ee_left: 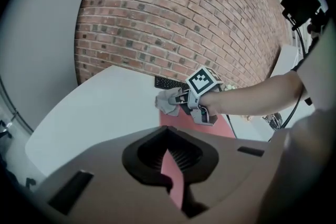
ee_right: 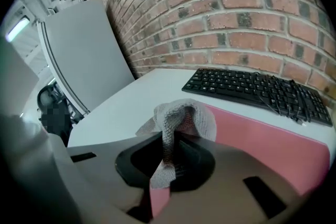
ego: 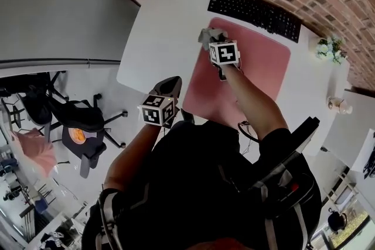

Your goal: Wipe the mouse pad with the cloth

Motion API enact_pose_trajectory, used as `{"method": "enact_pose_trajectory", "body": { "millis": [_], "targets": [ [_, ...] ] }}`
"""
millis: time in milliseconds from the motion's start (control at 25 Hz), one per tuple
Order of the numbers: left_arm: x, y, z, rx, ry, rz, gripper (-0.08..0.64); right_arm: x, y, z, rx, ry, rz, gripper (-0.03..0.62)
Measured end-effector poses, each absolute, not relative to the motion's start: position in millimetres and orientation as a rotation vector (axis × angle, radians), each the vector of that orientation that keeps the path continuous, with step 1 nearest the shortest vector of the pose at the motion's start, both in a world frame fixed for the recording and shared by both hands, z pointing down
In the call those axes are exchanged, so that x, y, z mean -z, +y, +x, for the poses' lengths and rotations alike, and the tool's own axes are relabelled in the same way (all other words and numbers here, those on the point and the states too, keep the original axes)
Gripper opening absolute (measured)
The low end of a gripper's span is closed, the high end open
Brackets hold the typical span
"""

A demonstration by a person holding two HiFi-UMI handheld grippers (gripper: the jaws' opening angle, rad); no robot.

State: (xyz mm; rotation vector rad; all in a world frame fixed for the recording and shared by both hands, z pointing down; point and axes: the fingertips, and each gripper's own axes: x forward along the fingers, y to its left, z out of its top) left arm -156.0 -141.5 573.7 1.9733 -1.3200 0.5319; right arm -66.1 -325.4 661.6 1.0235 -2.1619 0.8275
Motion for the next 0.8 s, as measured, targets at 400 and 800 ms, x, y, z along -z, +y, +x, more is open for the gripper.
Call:
{"method": "enact_pose_trajectory", "body": {
  "millis": [400,800],
  "targets": [
    [-575.8,-152.9,-134.9,-0.553,-1.255,2.012,0.000,-676.0,-323.8,-13.3,-0.871,-2.076,1.126,0.031],
    [-576.2,-160.4,-102.5,-0.591,-1.181,2.074,0.000,-679.5,-315.9,40.0,-0.914,-2.034,1.221,0.031]
  ]
}}
